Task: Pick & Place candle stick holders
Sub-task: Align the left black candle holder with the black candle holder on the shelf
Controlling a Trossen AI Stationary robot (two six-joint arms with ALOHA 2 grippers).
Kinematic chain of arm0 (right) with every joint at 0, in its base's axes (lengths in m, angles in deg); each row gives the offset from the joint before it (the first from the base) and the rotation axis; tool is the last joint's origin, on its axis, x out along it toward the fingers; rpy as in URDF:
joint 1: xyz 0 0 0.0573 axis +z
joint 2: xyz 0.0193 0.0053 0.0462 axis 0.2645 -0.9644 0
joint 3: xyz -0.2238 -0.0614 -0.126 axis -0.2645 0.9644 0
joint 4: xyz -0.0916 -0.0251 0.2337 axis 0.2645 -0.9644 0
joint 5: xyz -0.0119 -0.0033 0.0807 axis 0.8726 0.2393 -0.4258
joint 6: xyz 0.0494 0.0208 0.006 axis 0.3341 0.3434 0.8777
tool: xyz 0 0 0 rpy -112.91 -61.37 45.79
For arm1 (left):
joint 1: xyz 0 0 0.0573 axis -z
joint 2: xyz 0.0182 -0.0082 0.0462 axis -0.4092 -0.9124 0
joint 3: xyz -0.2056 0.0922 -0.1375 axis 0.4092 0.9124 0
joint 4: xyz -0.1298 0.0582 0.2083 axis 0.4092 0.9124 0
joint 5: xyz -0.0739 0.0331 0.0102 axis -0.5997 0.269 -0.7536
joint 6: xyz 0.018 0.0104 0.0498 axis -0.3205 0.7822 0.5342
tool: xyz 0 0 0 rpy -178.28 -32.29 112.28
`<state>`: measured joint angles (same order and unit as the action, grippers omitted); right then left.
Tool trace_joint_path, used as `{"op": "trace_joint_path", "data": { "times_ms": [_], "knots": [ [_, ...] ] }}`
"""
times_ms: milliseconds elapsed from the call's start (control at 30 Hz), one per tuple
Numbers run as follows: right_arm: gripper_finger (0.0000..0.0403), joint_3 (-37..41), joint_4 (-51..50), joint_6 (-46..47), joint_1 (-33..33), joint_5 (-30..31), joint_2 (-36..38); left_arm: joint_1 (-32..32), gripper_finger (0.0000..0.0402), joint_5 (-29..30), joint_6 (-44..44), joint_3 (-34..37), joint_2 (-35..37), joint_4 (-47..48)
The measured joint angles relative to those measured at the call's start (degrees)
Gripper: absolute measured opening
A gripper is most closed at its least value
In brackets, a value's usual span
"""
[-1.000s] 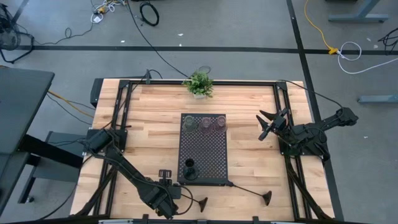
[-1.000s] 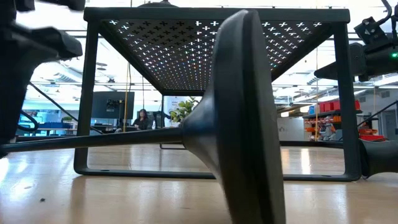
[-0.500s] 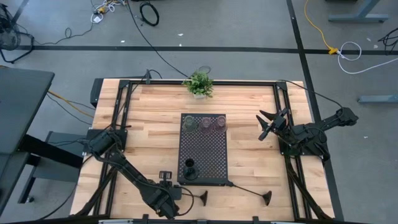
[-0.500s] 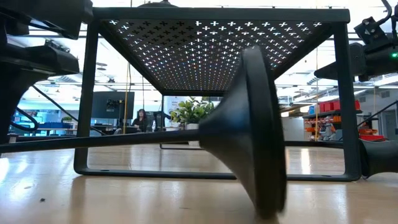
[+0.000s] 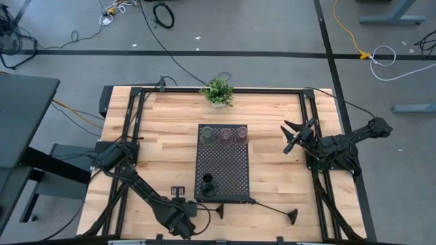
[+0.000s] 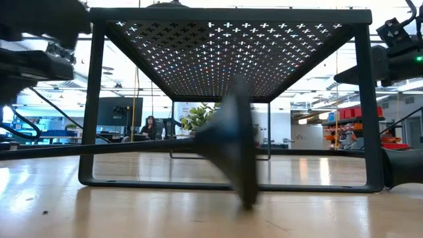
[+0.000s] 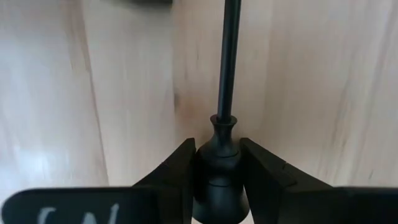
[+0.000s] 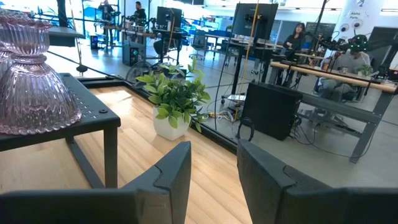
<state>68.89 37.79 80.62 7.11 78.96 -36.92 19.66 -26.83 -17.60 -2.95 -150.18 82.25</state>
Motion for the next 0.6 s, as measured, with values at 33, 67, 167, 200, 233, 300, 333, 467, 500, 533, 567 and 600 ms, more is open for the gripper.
{"op": "trace_joint_path", "data": {
  "times_ms": [33, 67, 167, 200, 233, 300, 333, 467, 500, 533, 567, 600],
  "knots": [
    [0.0130, 0.0, 0.0, 0.0, 0.0, 0.0, 0.0, 0.2, 0.0105, -0.6, -0.5, 0.0, 0.1, 1.0],
    [0.0130, 0.0, 0.0, 0.0, 0.0, 0.0, 0.0, 0.5, 0.0105, -1.2, -1.0, 0.1, 0.2, 2.0],
    [0.0130, 0.0, 0.0, 0.0, 0.0, 0.0, 0.0, 1.3, 0.0105, -1.9, -2.4, 0.3, 0.8, 3.0],
    [0.0130, 0.0, 0.0, 0.0, 0.0, 0.0, 0.0, 1.5, 0.0105, -2.5, -2.6, 0.4, 1.1, 3.0],
    [0.0130, 0.0, 0.0, 0.0, 0.0, 0.0, 0.0, 1.8, 0.0105, -3.3, -2.6, 0.4, 1.6, 3.0],
    [0.0130, 0.0, 0.0, 0.0, 0.0, 0.0, 0.0, 2.4, 0.0105, -5.3, -2.6, 0.3, 2.8, 3.0],
    [0.0130, 0.0, 0.0, 0.0, 0.0, 0.0, 0.0, 2.7, 0.0105, -6.0, -2.8, 0.3, 3.1, 3.1],
    [0.0130, 0.0, 0.0, 0.0, 0.0, 0.0, 0.0, 3.7, 0.0105, -7.7, -3.1, 0.0, 4.3, 3.6],
    [0.0130, 0.0, 0.0, 0.0, 0.0, 0.0, 0.0, 3.9, 0.0105, -8.1, -3.0, -0.3, 4.5, 3.8],
    [0.0130, 0.0, 0.0, 0.0, 0.0, 0.0, 0.0, 4.0, 0.0105, -8.4, -3.0, -0.9, 4.6, 4.7],
    [0.0130, 0.0, 0.0, 0.0, 0.0, 0.0, 0.0, 4.1, 0.0105, -8.9, -3.0, -1.7, 4.6, 5.9],
    [0.0130, 0.0, 0.0, 0.0, 0.0, 0.0, 0.0, 4.1, 0.0105, -9.4, -3.0, -2.6, 4.6, 7.4]
  ]
}}
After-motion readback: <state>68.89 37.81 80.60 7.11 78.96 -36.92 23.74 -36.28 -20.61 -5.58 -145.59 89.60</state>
